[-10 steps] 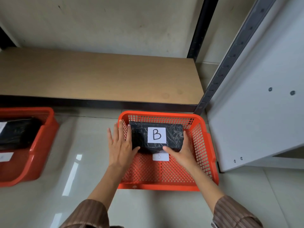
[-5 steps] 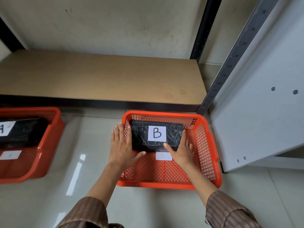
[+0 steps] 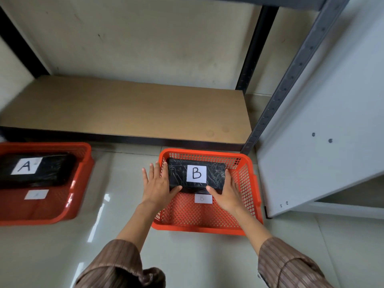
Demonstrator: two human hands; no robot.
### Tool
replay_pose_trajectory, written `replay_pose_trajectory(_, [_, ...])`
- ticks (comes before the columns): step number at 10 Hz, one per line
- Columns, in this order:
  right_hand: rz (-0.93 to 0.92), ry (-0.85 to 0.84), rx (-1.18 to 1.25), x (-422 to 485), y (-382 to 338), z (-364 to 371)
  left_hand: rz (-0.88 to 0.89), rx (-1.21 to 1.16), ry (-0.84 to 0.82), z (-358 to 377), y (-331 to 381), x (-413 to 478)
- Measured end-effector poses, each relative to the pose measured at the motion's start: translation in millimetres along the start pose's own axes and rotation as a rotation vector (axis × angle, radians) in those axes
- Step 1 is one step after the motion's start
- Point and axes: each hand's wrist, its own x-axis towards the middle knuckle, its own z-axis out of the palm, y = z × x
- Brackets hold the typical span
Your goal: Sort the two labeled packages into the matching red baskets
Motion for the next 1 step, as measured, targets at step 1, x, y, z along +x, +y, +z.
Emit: replay_pose_trajectory(1, [-0.02, -0.015, 0.054, -15.8, -17.8, -20.0, 0.004, -0.041, -0.03, -29.9, 8.9, -14.9])
